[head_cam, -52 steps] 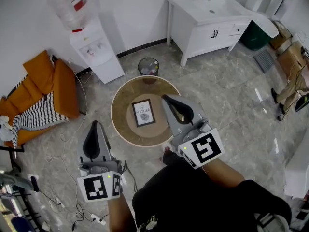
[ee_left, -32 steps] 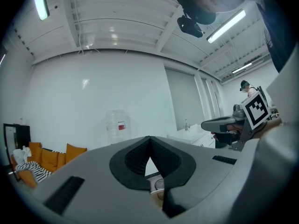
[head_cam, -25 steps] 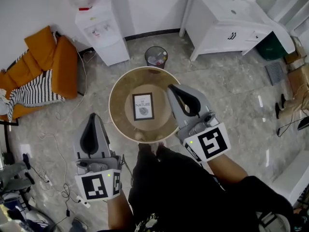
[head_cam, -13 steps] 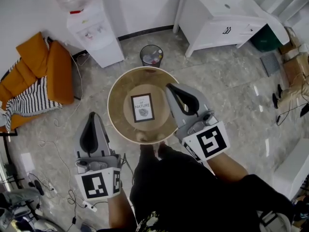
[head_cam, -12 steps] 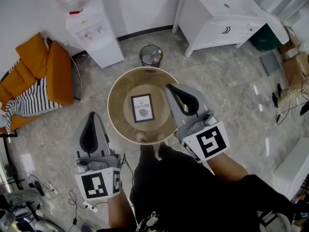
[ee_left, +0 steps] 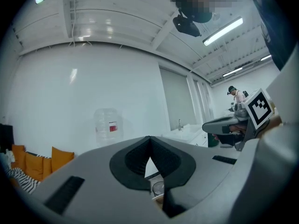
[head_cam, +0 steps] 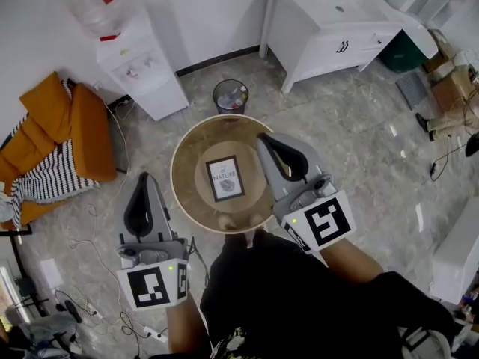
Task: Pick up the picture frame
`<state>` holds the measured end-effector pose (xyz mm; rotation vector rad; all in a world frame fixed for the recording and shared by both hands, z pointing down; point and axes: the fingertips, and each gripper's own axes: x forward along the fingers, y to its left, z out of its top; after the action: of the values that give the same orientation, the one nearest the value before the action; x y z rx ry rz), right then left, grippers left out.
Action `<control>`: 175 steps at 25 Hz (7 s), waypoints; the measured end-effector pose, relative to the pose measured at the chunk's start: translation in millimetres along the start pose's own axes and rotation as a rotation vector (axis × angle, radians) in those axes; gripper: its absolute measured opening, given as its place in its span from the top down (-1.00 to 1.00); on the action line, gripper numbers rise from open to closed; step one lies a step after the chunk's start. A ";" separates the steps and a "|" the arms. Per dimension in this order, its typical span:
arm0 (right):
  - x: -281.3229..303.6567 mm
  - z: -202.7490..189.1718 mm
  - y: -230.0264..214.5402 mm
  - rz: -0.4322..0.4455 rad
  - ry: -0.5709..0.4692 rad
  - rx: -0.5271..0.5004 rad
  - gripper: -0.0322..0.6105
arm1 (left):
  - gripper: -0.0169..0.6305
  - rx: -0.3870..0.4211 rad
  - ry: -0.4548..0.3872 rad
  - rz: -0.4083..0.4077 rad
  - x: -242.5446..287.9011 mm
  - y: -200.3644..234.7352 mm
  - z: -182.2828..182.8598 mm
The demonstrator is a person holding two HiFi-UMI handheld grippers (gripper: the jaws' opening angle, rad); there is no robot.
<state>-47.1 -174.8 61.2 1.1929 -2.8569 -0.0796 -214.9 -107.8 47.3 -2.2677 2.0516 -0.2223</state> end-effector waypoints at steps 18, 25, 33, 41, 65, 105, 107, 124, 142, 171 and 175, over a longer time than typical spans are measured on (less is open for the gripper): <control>23.0 7.6 18.6 -0.154 0.003 0.008 0.91 | 0.96 0.050 -0.042 -0.120 25.9 35.1 0.1; 33.9 11.4 19.9 -0.121 -0.028 0.020 0.91 | 0.96 0.042 -0.044 -0.090 25.3 40.9 -0.6; 38.2 11.6 2.5 -0.072 -0.018 0.009 0.91 | 0.96 -0.013 -0.049 -0.092 43.2 27.4 1.0; 39.3 -20.6 -22.4 -0.057 0.055 0.048 0.91 | 0.96 -0.028 0.030 -0.104 63.5 -5.0 -29.5; 45.8 -110.8 -26.3 0.029 0.221 0.095 0.91 | 0.96 -0.114 0.155 -0.168 96.2 -43.0 -104.8; 51.8 -240.7 -6.3 0.039 0.377 0.174 0.91 | 0.96 -0.185 0.298 -0.163 93.6 -47.7 -240.8; 54.4 -245.5 -7.0 0.041 0.372 0.178 0.91 | 0.96 -0.193 0.310 -0.162 94.4 -48.5 -247.9; 66.2 -307.6 -2.7 0.061 0.441 0.237 0.91 | 0.96 -0.238 0.408 -0.141 98.9 -45.8 -312.9; 64.3 -381.3 -2.2 0.041 0.525 0.258 0.91 | 0.96 -0.234 0.509 -0.139 102.5 -46.6 -382.6; 51.5 -531.4 19.7 0.047 0.726 0.205 0.90 | 0.96 -0.281 0.610 -0.235 95.6 -91.9 -524.7; 51.4 -556.5 26.8 0.063 0.738 0.180 0.90 | 0.95 -0.329 0.642 -0.242 91.4 -96.4 -563.0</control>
<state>-68.3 -209.4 619.2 0.8948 -2.2663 0.5170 -200.1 -165.6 622.7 -2.9473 2.1941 -0.7712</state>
